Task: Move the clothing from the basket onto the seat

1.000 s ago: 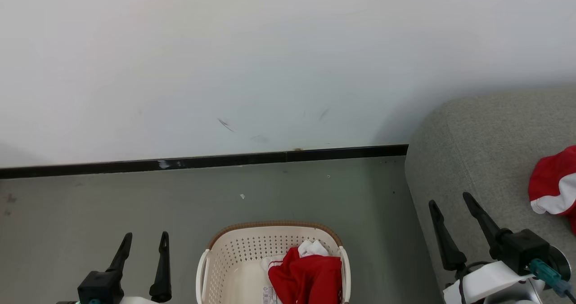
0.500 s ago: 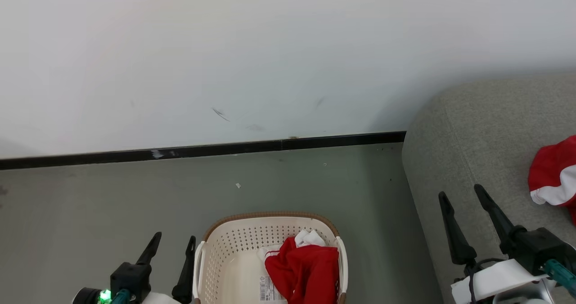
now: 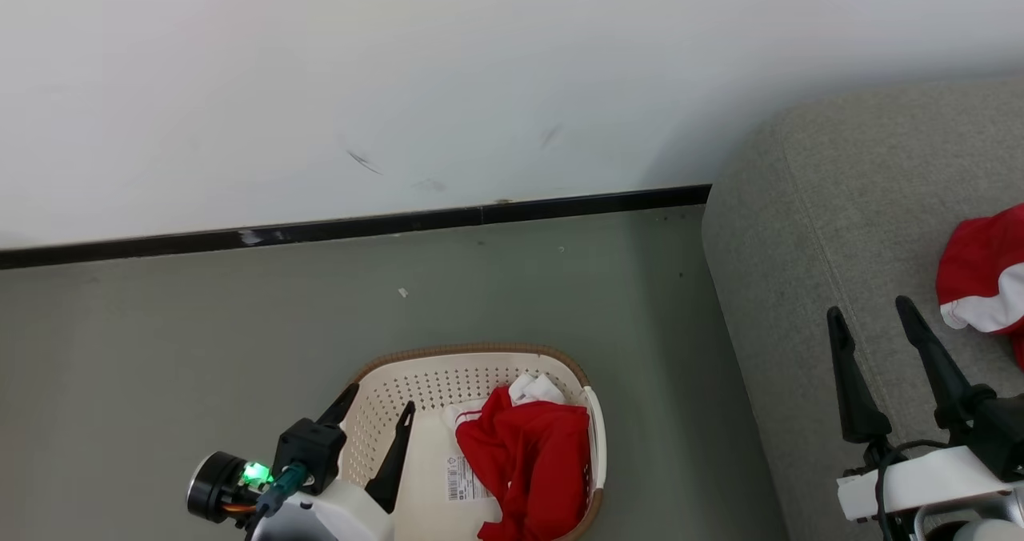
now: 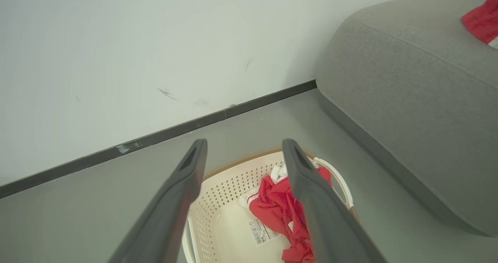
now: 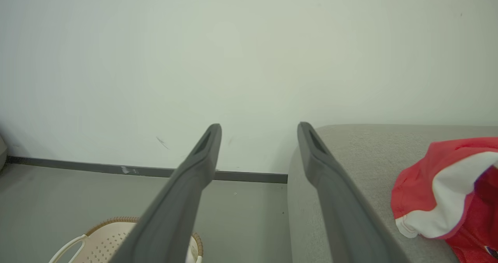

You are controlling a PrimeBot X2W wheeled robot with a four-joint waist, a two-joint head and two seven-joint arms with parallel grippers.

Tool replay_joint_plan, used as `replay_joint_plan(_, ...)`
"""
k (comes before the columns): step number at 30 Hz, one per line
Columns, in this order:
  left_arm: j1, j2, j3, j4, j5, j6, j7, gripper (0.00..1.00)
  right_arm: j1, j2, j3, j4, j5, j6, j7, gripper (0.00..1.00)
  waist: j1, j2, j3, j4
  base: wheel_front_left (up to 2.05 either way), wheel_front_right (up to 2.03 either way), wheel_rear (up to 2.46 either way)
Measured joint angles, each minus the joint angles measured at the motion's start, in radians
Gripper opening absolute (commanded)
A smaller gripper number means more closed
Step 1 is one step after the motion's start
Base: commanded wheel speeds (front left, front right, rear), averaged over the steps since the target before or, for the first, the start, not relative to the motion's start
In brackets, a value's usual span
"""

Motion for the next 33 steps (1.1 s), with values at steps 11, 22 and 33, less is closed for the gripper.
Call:
replay_joint_plan(11,-0.115,-0.052,-0.087,0.105,0.041,-0.056,0.046,1.00,-0.015,0.001,-0.019,-0.072,0.013,0.000,0.000,1.00,0.0000,0.0000,0.087,-0.044,0.00,0.00,0.00)
replay_joint_plan(22,-0.218,-0.088,-0.135,0.209,0.087,-0.088,0.073,1.00,-0.101,0.001,-0.008,-0.127,0.032,0.000,0.000,1.00,0.0000,0.0000,0.196,-0.105,0.00,0.00,0.00)
replay_joint_plan(33,-0.291,-0.101,-0.150,0.286,0.109,-0.105,0.077,1.00,-0.199,0.000,0.022,-0.153,0.058,0.000,0.000,1.00,0.0000,0.0000,0.315,-0.172,0.00,0.00,0.00)
